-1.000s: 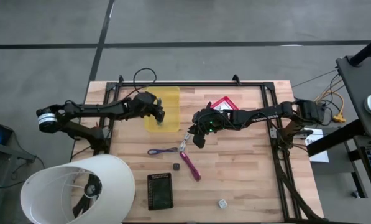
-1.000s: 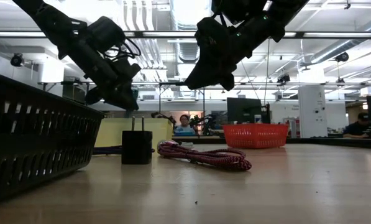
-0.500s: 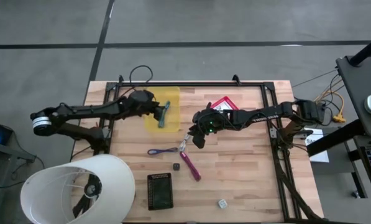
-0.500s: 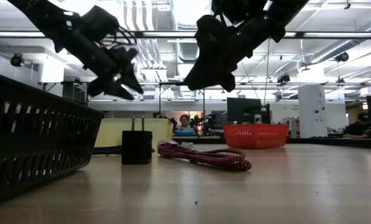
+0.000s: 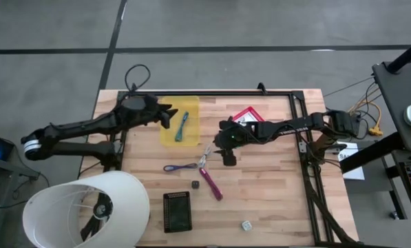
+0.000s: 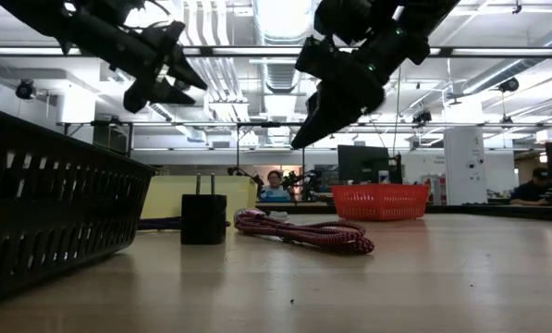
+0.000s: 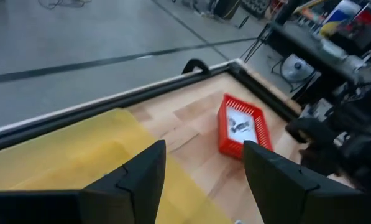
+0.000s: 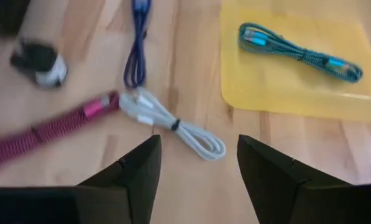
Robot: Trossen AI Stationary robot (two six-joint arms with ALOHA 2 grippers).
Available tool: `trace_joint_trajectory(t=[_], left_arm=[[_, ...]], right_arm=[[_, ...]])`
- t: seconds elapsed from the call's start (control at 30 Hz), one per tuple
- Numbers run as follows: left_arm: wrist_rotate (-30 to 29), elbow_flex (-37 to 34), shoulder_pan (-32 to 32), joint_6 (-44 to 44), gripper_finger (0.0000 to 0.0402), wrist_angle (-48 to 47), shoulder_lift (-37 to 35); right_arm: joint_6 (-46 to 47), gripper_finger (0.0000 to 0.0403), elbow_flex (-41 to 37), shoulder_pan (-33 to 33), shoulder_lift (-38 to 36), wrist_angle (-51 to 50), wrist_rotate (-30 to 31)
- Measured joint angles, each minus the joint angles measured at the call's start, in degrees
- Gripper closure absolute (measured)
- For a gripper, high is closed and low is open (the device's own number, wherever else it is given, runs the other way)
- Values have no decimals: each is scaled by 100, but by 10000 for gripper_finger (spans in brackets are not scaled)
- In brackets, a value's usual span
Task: Pick and place items into bin
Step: Put the white charger cable into the yellow bin
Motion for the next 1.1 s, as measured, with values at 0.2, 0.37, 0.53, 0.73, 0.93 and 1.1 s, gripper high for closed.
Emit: trace_joint_trajectory(t=[0.2, 0.37, 0.53, 0.73, 0.93, 1.1], left_arm=[[35, -2, -7, -2, 204, -2, -137], [55, -14, -7, -6, 204, -21, -145], [57, -15, -4, -7, 204, -4, -140], [74, -15, -4, -9, 204, -15, -151], [203, -24, -4, -11, 204, -12, -157], [205, -40, -4, -9, 204, -10, -157]], right_arm=[[-1028, 209, 4, -27, 303, 250, 6], [-1152, 207, 201, -38, 873, 245, 16], [-1107, 207, 637, -59, 1351, 213, 14], [-1713, 215, 1268, -70, 1904, -251, -10], [-2285, 228, 1915, -92, 2420, -1294, -16], [-2198, 249, 2301, -133, 2610, -1761, -48]])
